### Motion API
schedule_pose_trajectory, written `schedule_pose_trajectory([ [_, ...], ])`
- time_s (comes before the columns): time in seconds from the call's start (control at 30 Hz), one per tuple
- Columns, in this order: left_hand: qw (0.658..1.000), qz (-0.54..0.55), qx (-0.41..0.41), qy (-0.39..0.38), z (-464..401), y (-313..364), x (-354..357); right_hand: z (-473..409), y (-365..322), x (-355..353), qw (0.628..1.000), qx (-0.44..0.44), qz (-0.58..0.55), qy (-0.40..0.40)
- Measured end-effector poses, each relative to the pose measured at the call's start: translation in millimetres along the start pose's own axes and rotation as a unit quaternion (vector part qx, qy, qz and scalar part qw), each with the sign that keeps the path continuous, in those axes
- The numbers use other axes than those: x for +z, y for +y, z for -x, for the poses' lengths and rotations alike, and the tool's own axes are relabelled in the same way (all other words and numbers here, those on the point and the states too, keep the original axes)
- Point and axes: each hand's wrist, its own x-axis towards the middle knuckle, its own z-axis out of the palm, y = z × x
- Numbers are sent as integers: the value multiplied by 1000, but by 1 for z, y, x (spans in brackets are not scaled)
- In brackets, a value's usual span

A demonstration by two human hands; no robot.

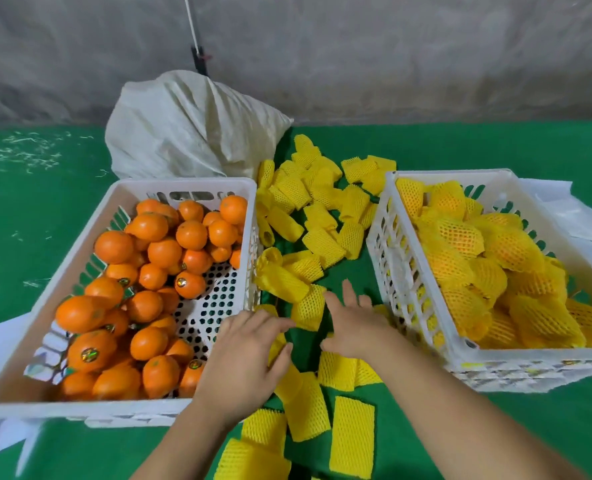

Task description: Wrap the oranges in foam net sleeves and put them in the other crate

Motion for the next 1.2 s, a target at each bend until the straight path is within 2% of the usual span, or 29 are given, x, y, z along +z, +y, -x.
schedule_pose_trajectory([
  [0.1,997,60,-31,29,0,-2,-2,-5,-3,38,997,50,31,-59],
  [0.2,997,62,-35,41,-3,0,-5,-5,-17,68,991,6,124,-59],
  [0.27,999,35,-26,31,-6,2,-3,-6,-22,73,994,-21,102,-30],
  [0.33,998,41,-26,34,-9,-1,0,-12,-21,68,999,-39,11,21],
  [0.4,990,128,-33,52,-12,-12,-2,-13,-20,53,984,-37,-150,85],
  [0.47,970,214,-67,89,-16,-32,-9,-6,-23,37,930,-37,-335,147],
  [0.53,956,227,-147,119,-26,-64,-16,4,-30,21,865,-32,-464,187],
  [0.57,958,189,-194,98,-32,-85,-20,10,-36,15,836,-29,-514,192],
  [0.6,965,126,-230,27,-37,-104,-22,17,-41,10,805,-28,-563,188],
  [0.63,962,35,-256,-89,-39,-120,-22,23,-47,6,771,-30,-613,168],
  [0.67,933,-76,-273,-223,-38,-131,-20,29,-54,6,736,-37,-662,140],
  [0.7,879,-176,-277,-344,-34,-136,-16,33,-58,8,708,-47,-695,114],
  [0.73,825,-246,-268,-433,-31,-138,-10,37,-64,10,698,-66,-706,99],
  [0.77,794,-283,-250,-476,-29,-138,-2,41,-68,13,702,-83,-701,97],
  [0.8,788,-298,-242,-481,-29,-138,4,43,-71,16,707,-95,-693,105],
  [0.83,798,-310,-236,-461,-30,-138,9,44,-72,20,705,-96,-693,117],
  [0.9,806,-341,-228,-427,-33,-135,13,43,-71,24,685,-74,-712,138],
  [0.93,798,-363,-228,-423,-34,-133,13,43,-70,23,682,-58,-713,152],
  [1.03,784,-393,-233,-421,-36,-131,14,41,-62,18,700,-49,-685,194],
  [1.2,787,-431,-221,-383,-36,-129,13,42,-50,20,729,-29,-656,194],
])
